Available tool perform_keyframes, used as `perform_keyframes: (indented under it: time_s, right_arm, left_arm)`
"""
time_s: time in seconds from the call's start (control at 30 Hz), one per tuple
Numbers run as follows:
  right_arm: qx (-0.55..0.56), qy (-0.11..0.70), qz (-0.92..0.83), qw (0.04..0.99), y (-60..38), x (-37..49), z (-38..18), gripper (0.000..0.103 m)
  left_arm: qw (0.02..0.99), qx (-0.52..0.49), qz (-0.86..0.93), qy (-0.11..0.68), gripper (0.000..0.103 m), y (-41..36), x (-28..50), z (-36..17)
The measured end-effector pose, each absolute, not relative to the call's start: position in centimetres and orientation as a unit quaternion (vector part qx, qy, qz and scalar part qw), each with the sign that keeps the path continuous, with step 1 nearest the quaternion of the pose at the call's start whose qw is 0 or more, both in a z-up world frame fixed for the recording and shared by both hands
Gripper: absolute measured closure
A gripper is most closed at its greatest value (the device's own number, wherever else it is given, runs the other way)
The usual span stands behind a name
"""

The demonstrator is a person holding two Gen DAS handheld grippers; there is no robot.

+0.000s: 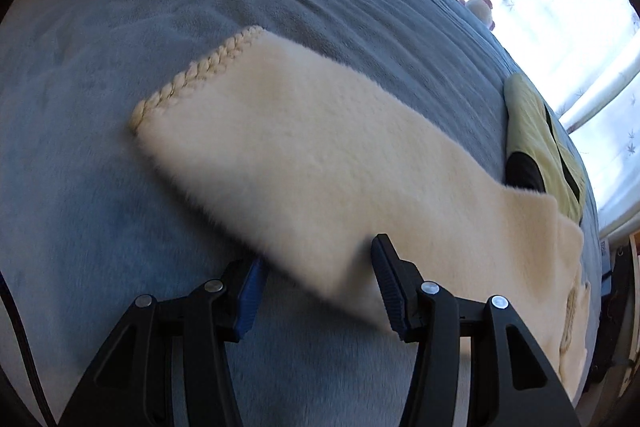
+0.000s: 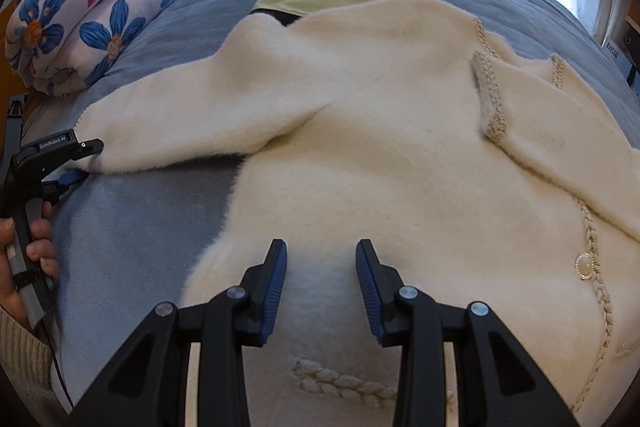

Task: Fold large clothes
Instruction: 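Grasp the cuff of the other sleeve with the left gripper, then fold the held sleeve across the cardigan front and open the left gripper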

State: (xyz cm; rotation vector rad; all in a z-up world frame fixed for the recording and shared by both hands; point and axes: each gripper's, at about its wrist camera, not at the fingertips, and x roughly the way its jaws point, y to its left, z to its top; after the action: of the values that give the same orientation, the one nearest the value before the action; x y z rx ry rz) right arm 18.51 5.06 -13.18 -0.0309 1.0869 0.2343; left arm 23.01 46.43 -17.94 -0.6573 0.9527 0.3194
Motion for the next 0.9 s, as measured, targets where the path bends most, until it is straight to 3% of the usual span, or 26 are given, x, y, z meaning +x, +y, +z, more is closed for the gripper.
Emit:
perform_keyframes:
  time_s: [0.03, 0.1, 0.13, 0.23, 0.4, 0.6, 0.7, 0.87, 0.9]
  right_arm:
    - [-0.013, 0.516, 0.109, 0.849, 5.0, 18.7, -13.3, 0.067]
    - [-0.008, 0.516, 0.102, 0.85, 4.5, 19.0, -13.5, 0.067]
    - [-0.006, 0.516, 0.1, 0.851, 4.2, 19.1, -13.5, 0.067]
    - [0.011, 0.517, 0.096, 0.85, 3.1, 19.4, -13.5, 0.067]
    - [0.056, 0.515, 0.083, 0.852, -0.1, 19.4, -12.7, 0.067]
    - [0.123, 0.495, 0.034, 0.86, -7.4, 18.2, -10.9, 0.067]
    - [0.143, 0.485, 0.0, 0.863, -11.7, 17.3, -10.3, 0.067]
    - [0.177, 0.492, -0.057, 0.85, -18.7, 15.9, -11.1, 0.067]
    - [0.183, 0.494, -0.062, 0.848, -19.8, 15.6, -11.3, 0.067]
  left_arm:
    - [0.826, -0.304, 0.154, 0.448, 0.053, 46.4, 23.5, -18.1]
    - [0.836, -0.269, 0.165, 0.448, 0.073, 45.6, 24.4, -17.7]
    - [0.844, -0.243, 0.171, 0.447, 0.089, 45.0, 24.7, -17.2]
    - [0.862, -0.184, 0.187, 0.434, 0.096, 42.9, 24.9, -15.2]
    - [0.915, -0.065, 0.174, 0.358, 0.096, 35.6, 24.5, -7.8]
    - [0.956, 0.017, 0.024, 0.292, 0.096, 19.6, 24.0, -1.0]
    - [0.948, 0.035, -0.054, 0.311, 0.095, 11.7, 24.2, -1.9]
    - [0.899, 0.088, -0.112, 0.414, 0.074, 1.9, 24.6, -8.9]
    - [0.888, 0.093, -0.124, 0.432, 0.073, 0.8, 24.5, -10.3]
